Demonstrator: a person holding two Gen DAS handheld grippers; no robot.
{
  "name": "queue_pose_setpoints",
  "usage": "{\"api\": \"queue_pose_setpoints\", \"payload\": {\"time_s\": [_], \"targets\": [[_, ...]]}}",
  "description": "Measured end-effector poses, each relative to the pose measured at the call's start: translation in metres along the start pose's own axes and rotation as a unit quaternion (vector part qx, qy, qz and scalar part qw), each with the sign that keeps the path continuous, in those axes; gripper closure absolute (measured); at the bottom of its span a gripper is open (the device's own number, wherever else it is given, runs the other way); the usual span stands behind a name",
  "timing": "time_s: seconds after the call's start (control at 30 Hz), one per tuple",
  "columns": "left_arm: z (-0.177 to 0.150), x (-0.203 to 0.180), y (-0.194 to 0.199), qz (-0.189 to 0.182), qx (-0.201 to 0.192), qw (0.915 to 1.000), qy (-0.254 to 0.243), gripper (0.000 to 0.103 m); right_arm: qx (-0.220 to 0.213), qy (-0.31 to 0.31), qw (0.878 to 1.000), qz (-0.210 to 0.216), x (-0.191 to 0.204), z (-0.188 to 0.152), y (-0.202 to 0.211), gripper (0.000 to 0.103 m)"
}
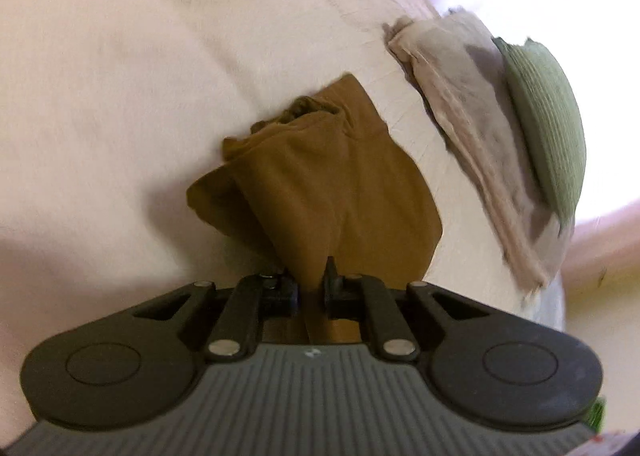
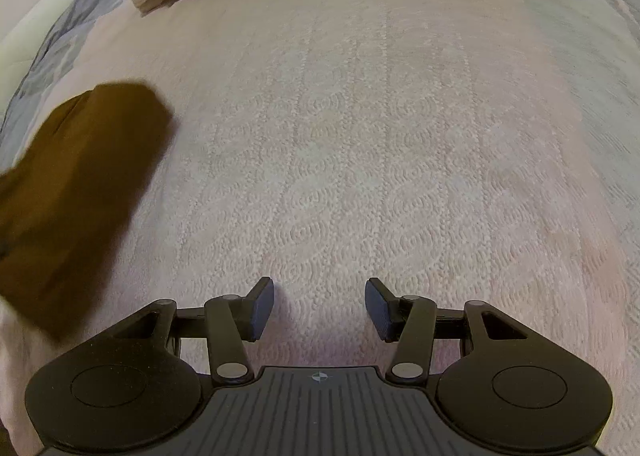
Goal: Fold large clothes
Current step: 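Grasp the folded shirt bundle from its sides with both grippers, then lift the shirt bundle with both grippers and carry it to the clothes stack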
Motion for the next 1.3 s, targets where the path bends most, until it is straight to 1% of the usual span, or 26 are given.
{"api": "queue_pose_setpoints", "payload": {"time_s": [0.07,0.13,0.17,0.23,0.27,0.3,0.33,0.37,0.4,0.43,0.47,0.5,0.57,0.63,0.7,0.73,0.87,0.9,0.97,1.0,1.03,1.07,1.1,1.13,1.2,1.3], "targets": [[0.023,0.018,0.012,0.025,0.023,0.9991,-0.024,0.095,0.012,0.013,0.999,0.031,0.006,0.006,-0.005,0.055],[0.036,0.035,0.011,0.052,0.039,0.9969,-0.045,0.095,0.022,0.021,0.996,0.081,0.014,0.016,-0.011,0.055],[0.042,0.045,0.006,0.060,0.049,0.9959,-0.046,0.094,0.025,0.025,0.993,0.115,0.019,0.025,-0.014,0.055],[0.043,0.060,-0.003,0.053,0.061,0.9964,-0.027,0.093,0.026,0.040,0.983,0.175,0.032,0.049,-0.020,0.054],[0.039,0.065,-0.008,0.049,0.057,0.9971,-0.012,0.091,0.027,0.050,0.978,0.201,0.039,0.063,-0.023,0.052],[0.036,0.067,-0.011,0.048,0.048,0.9977,-0.004,0.086,0.031,0.067,0.971,0.228,0.050,0.079,-0.028,0.042],[0.031,0.068,-0.008,0.046,0.035,0.9983,-0.001,0.084,0.035,0.089,0.964,0.247,0.062,0.097,-0.033,0.033],[0.023,0.070,-0.002,0.044,0.018,0.9988,0.005,0.081,0.040,0.116,0.957,0.264,0.077,0.114,-0.039,0.030],[0.015,0.073,0.004,0.043,0.000,0.9989,0.017,0.073,0.048,0.145,0.947,0.283,0.093,0.129,-0.047,0.028],[0.007,0.075,0.008,0.038,-0.013,0.9987,0.033,0.069,0.060,0.171,0.936,0.300,0.108,0.141,-0.056,0.028],[-0.001,0.077,0.011,0.032,-0.020,0.9979,0.052,0.062,0.078,0.195,0.925,0.316,0.123,0.152,-0.067,0.028],[-0.007,0.078,0.009,0.027,-0.022,0.9969,0.071,0.060,0.105,0.216,0.914,0.328,0.138,0.161,-0.083,0.028],[-0.019,0.078,0.007,0.019,-0.026,0.9956,0.088,0.059,0.147,0.235,0.897,0.343,0.159,0.171,-0.111,0.027],[-0.023,0.077,0.001,0.023,-0.029,0.9958,0.083,0.059,0.186,0.241,0.884,0.354,0.174,0.177,-0.141,0.028],[-0.024,0.079,-0.005,0.022,-0.025,0.9964,0.078,0.059,0.212,0.243,0.875,0.362,0.184,0.181,-0.167,0.028],[-0.024,0.082,-0.007,0.017,-0.023,0.9962,0.082,0.059,0.229,0.240,0.867,0.373,0.189,0.183,-0.175,0.028],[-0.020,0.092,-0.016,-0.006,-0.034,0.9905,0.133,0.060,0.288,0.246,0.830,0.410,0.211,0.190,-0.204,0.028],[-0.020,0.095,-0.019,-0.011,-0.036,0.9886,0.146,0.061,0.301,0.258,0.818,0.416,0.219,0.189,-0.206,0.029],[-0.020,0.097,-0.022,-0.015,-0.039,0.9863,0.159,0.061,0.329,0.274,0.795,0.429,0.232,0.185,-0.216,0.041],[-0.020,0.098,-0.023,-0.017,-0.041,0.9857,0.163,0.062,0.340,0.278,0.787,0.434,0.238,0.182,-0.222,0.056],[-0.020,0.099,-0.025,-0.020,-0.043,0.9846,0.168,0.064,0.349,0.277,0.782,0.436,0.243,0.179,-0.228,0.066],[-0.020,0.101,-0.026,-0.022,-0.043,0.9836,0.174,0.072,0.355,0.277,0.778,0.439,0.246,0.176,-0.232,0.068],[-0.019,0.103,-0.027,-0.022,-0.042,0.9831,0.177,0.083,0.352,0.279,0.775,0.444,0.248,0.174,-0.234,0.070],[-0.018,0.104,-0.028,-0.022,-0.038,0.9833,0.176,0.087,0.348,0.275,0.775,0.450,0.246,0.173,-0.234,0.071],[-0.013,0.101,-0.027,-0.021,-0.032,0.9860,0.162,0.092,0.336,0.254,0.782,0.459,0.236,0.172,-0.228,0.075],[-0.005,0.091,-0.023,-0.019,-0.019,0.9904,0.136,0.094,0.297,0.229,0.801,0.467,0.223,0.170,-0.210,0.077]]}}
Point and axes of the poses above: each gripper's, at about its wrist camera, not at the fingertips, and y roughly against the way its jaws point, x to its left, z to its top, the point moved 3 cm from there along -y, roughly the way its jaws point, and after that the axes turned 4 degrees about y, right-handed, at the moved point
